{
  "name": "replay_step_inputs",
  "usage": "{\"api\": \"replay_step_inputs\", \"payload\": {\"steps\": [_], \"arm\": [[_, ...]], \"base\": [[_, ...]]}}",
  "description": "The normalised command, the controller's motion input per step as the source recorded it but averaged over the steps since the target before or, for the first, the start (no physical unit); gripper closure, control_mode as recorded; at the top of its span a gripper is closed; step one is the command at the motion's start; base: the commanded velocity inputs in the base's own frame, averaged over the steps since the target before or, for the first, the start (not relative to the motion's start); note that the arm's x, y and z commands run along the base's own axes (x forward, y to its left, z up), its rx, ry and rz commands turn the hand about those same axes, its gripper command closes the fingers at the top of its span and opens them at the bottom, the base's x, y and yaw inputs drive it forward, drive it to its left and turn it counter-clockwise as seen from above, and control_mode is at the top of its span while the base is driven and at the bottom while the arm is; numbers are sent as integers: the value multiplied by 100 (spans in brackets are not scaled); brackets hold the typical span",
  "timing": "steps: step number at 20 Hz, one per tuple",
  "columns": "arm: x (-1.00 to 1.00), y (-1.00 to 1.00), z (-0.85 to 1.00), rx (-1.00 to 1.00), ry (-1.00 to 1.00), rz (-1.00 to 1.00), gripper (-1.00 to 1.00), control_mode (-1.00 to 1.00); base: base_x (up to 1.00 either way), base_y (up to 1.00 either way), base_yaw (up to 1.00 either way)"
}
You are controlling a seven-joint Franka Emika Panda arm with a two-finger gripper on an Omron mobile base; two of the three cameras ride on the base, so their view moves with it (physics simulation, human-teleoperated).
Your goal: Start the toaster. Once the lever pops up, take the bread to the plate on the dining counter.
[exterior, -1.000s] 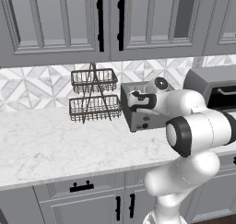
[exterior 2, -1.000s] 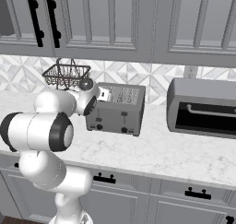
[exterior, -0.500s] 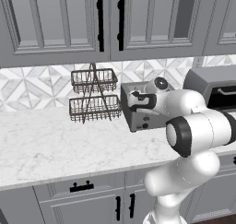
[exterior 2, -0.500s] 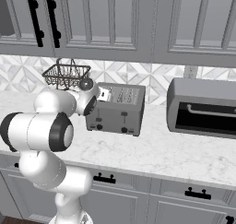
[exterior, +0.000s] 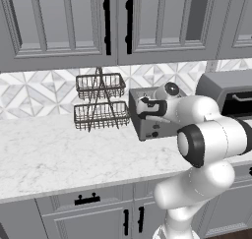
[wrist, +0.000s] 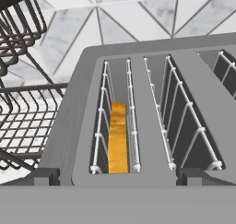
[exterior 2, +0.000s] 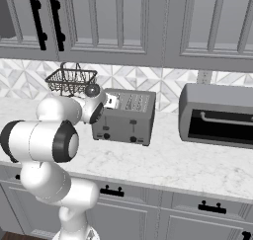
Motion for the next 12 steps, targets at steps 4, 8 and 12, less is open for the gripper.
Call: {"api": "replay_step_inputs", "payload": {"steps": [4,8,12], "arm": [[0,0,0,0,0,0,-100,-100],[0,0,0,0,0,0,-100,-100],[0,0,0,0,0,0,-100,-100]], "base": [[0,0,0],[0,0,0],[0,0,0]]}}
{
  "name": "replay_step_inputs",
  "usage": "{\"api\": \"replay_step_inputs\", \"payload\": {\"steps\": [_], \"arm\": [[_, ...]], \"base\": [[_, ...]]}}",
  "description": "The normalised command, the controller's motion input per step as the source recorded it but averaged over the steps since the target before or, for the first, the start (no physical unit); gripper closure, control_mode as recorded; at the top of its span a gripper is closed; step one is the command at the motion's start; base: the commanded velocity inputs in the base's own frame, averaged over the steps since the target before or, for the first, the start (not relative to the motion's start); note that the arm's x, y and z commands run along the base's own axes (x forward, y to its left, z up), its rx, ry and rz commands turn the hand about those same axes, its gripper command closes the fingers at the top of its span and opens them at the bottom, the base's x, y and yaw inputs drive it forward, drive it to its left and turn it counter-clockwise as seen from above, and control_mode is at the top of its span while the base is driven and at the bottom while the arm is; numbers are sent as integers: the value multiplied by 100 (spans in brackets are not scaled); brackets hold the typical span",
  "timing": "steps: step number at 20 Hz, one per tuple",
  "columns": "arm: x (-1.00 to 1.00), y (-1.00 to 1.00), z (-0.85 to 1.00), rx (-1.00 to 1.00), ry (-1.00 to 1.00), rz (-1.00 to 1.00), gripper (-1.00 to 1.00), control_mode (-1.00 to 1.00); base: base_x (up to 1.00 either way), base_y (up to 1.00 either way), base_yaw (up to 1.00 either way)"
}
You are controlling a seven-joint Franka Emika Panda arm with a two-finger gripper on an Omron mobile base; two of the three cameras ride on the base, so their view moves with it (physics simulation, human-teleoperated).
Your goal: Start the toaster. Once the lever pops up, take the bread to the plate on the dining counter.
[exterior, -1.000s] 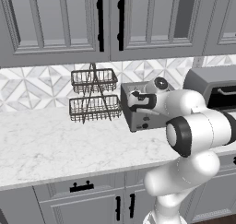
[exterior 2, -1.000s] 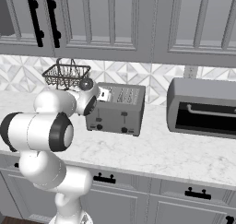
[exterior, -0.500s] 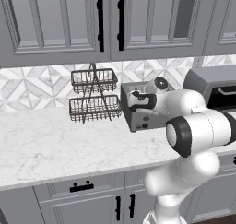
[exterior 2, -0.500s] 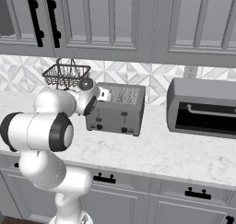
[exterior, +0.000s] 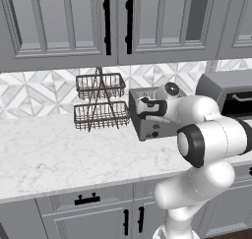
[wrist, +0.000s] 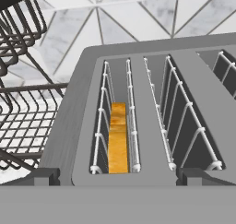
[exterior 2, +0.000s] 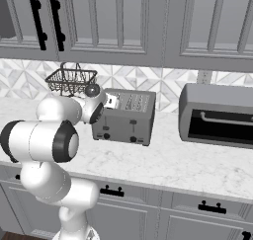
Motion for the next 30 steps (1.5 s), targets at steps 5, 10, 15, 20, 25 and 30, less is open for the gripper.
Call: {"api": "replay_step_inputs", "payload": {"steps": [5,10,15,20,25,30], "arm": [[0,0,0,0,0,0,-100,-100],[0,0,0,0,0,0,-100,-100],[0,0,0,0,0,0,-100,-100],[0,0,0,0,0,0,-100,-100],[0,0,0,0,0,0,-100,-100],[0,0,0,0,0,0,-100,-100]], "base": [[0,0,0],[0,0,0],[0,0,0],[0,0,0],[0,0,0],[0,0,0]]}}
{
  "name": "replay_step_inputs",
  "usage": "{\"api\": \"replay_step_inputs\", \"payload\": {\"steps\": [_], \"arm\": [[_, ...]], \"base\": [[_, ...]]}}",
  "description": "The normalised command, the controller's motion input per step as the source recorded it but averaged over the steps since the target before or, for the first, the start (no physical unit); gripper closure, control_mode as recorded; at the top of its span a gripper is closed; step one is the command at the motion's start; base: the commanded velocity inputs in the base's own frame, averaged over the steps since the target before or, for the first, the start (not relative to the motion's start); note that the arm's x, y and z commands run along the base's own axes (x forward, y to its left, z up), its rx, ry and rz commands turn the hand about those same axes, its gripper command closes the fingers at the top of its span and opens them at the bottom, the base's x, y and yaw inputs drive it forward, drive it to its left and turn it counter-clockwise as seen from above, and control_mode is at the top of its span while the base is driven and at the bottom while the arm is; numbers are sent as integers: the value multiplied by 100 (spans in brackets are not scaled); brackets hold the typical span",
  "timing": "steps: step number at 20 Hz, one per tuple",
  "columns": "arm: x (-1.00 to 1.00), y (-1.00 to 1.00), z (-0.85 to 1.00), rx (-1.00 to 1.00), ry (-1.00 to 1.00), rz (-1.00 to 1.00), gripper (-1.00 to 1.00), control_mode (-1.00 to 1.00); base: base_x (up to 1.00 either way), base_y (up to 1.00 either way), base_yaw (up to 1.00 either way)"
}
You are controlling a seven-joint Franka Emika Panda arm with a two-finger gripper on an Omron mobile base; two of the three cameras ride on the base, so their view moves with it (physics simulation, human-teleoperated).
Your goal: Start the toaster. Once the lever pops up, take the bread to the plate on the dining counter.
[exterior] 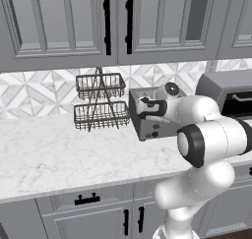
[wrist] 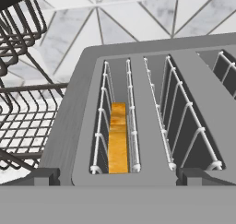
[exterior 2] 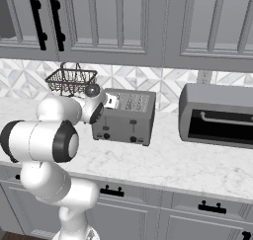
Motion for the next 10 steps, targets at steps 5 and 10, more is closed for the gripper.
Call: {"api": "replay_step_inputs", "payload": {"steps": [5,10], "arm": [[0,0,0,0,0,0,-100,-100],[0,0,0,0,0,0,-100,-100]], "base": [[0,0,0],[0,0,0]]}}
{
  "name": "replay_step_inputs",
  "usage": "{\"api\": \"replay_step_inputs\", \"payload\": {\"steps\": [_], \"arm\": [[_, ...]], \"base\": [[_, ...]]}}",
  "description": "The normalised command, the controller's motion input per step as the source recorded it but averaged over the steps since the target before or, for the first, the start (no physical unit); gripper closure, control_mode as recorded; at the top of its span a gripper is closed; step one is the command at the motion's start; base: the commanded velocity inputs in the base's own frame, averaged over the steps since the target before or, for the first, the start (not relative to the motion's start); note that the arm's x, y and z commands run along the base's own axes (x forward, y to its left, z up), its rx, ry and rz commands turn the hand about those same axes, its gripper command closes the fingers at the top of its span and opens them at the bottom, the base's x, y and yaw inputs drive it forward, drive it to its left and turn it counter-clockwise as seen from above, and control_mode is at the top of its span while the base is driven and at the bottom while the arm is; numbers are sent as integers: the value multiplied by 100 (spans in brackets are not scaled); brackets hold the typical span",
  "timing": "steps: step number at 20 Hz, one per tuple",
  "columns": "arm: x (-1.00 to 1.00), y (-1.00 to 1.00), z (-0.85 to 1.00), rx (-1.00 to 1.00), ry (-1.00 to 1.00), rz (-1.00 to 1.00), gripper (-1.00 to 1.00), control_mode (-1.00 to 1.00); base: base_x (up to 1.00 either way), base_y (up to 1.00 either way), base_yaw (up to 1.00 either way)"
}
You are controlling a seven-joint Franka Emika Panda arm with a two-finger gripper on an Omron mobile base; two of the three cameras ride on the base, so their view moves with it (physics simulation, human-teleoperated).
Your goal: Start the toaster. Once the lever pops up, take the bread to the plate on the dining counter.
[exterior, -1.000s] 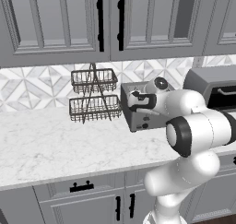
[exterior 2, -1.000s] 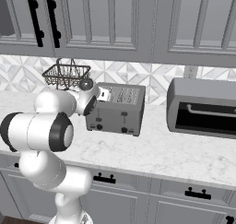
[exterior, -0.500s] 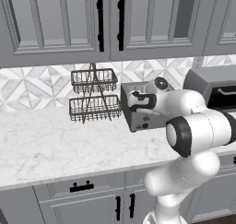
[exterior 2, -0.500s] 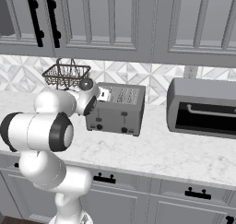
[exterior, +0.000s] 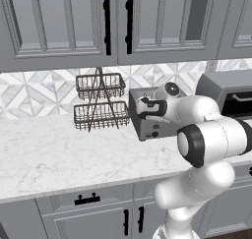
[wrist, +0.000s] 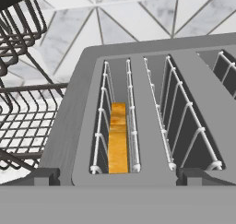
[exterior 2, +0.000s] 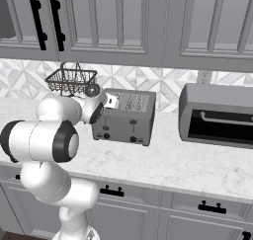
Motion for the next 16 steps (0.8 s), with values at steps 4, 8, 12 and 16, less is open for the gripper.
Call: {"api": "replay_step_inputs", "payload": {"steps": [4,8,12,16], "arm": [[0,0,0,0,0,0,-100,-100],[0,0,0,0,0,0,-100,-100],[0,0,0,0,0,0,-100,-100],[0,0,0,0,0,0,-100,-100]], "base": [[0,0,0],[0,0,0],[0,0,0],[0,0,0]]}}
